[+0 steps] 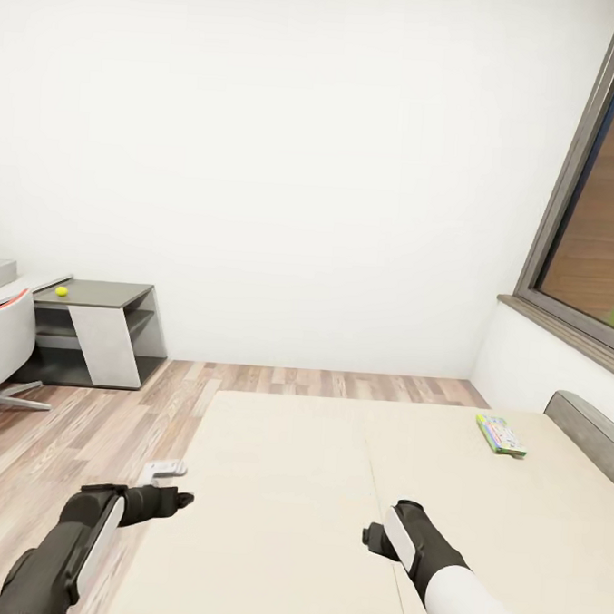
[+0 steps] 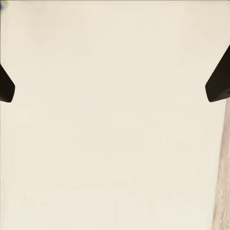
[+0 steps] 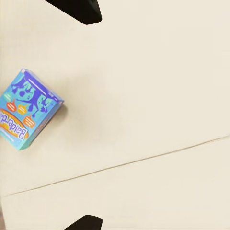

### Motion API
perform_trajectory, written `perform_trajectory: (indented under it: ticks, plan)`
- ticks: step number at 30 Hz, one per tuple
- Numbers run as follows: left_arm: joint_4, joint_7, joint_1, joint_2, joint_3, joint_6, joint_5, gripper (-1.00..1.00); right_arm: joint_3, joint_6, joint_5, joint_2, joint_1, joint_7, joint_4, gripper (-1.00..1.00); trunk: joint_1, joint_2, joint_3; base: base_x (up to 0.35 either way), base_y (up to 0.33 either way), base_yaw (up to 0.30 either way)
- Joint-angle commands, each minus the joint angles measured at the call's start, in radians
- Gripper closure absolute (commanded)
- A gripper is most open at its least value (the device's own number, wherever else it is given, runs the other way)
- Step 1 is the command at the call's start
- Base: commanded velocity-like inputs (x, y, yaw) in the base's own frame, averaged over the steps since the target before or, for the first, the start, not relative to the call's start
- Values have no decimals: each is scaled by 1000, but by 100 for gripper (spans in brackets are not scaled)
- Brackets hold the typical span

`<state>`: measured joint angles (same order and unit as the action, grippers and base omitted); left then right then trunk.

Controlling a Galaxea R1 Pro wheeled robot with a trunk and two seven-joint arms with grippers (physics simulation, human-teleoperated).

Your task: Put all the toys in the child's room - the three board games (two on the bed and one on the table), the two jigsaw puzzles on the table, and the tennis ball on the table - inside the toy box on the table in the child's room.

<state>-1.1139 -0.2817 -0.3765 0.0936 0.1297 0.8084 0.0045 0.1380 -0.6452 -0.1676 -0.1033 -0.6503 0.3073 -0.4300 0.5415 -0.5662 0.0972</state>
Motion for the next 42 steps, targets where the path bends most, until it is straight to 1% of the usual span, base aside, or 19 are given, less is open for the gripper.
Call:
perform_trajectory:
  ticks: [1,2,3,5,6,8,13,25,42]
  plan:
    - [-24,-12,-1,0,1,44,0,-100,3,-3,-10,0,-1,10,-1,-100,0,-2,2,0,0,0]
    - [-34,-17,0,0,1,62,0,-100,3,-3,-10,0,-1,10,-1,-100,0,-2,2,0,0,0]
    - [-49,-28,0,0,1,94,0,-100,3,-3,-10,4,-1,11,-1,-100,0,-2,2,0,0,0]
    - [-58,-38,0,0,2,118,-1,-100,3,-3,-12,12,-1,12,0,-100,0,-2,2,0,0,0]
    - [-64,-45,0,0,2,133,-2,-100,4,-2,-14,20,-2,12,0,-100,0,-2,2,0,0,0]
    - [-69,-52,0,0,3,148,-2,-100,4,-2,-17,29,-1,12,0,-100,0,-2,2,0,0,0]
    - [-73,-58,-1,-1,-3,159,-4,-100,0,0,-14,36,0,12,0,-100,0,-2,2,0,0,0]
    - [-74,-62,-1,-1,2,168,-1,-100,-2,-2,-8,28,0,12,0,-100,0,-2,3,0,0,0]
    - [-75,-62,-1,-4,-1,169,-1,-100,-2,-10,-18,36,0,12,6,-100,0,-2,28,0,0,25]
